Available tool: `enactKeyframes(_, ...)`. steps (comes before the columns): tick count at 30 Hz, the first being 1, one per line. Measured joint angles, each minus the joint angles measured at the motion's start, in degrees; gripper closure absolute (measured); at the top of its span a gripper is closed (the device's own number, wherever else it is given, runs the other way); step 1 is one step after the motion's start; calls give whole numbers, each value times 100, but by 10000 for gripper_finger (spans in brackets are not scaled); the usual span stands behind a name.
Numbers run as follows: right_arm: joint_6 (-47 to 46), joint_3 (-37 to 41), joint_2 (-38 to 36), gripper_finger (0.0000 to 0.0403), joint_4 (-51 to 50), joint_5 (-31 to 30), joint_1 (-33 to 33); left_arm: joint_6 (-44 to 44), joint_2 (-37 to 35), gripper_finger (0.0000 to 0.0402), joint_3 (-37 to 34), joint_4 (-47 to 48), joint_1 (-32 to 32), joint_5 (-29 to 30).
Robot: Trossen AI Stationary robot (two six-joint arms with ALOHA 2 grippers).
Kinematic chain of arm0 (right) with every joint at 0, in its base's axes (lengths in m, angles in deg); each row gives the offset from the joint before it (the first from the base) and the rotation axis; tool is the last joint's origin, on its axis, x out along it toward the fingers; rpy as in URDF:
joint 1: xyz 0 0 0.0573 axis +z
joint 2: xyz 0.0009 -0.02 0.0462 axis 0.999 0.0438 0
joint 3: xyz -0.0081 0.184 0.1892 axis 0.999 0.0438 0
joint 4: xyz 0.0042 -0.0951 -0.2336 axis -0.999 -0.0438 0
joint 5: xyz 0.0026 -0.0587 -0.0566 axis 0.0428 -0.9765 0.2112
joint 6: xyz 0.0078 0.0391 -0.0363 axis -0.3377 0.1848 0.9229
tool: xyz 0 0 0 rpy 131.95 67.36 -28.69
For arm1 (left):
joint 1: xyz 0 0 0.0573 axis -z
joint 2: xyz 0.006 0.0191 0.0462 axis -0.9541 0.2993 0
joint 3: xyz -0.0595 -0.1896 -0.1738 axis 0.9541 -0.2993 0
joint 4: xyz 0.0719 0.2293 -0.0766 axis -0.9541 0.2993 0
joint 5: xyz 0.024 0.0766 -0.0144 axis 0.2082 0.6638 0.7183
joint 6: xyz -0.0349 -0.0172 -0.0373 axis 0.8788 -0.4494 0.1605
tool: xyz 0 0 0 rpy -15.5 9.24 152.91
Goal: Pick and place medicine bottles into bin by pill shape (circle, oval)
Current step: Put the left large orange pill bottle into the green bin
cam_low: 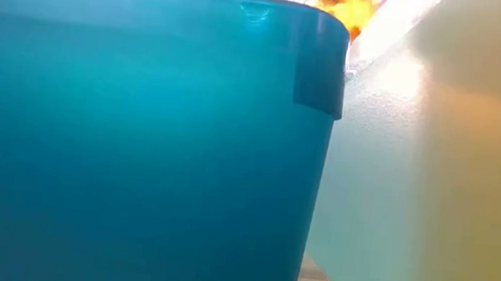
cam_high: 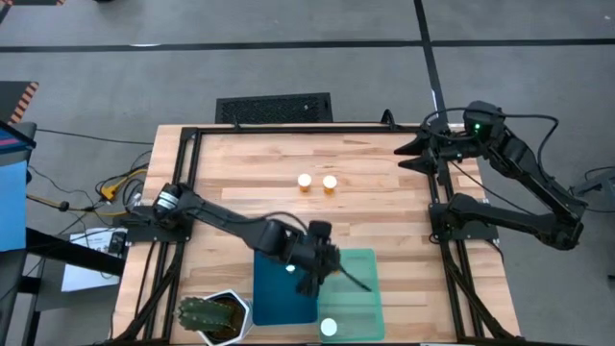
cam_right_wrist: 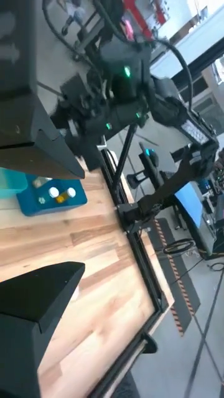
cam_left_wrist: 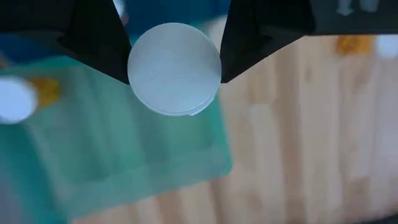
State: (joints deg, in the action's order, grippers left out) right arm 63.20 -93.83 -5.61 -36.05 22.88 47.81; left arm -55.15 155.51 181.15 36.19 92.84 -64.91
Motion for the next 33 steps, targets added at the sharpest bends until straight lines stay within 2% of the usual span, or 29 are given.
enactKeyframes(2,-18,0,2,163,-115,-6,21,3,118,182,59,-216,128,-40)
enactKeyframes(8,-14,28,-3,163,-416,-5,111,-36,349,182,74,-47,369,-74)
enactKeyframes(18,144,179,-11,163,-484,-20,340,3,732,182,101,-535,380,-270)
enactKeyframes(26,286,181,-2,163,-546,-20,369,-13,1037,182,90,-523,384,-578)
enactKeyframes(33,348,181,0,163,-643,-20,367,-92,1133,182,80,-303,421,-561)
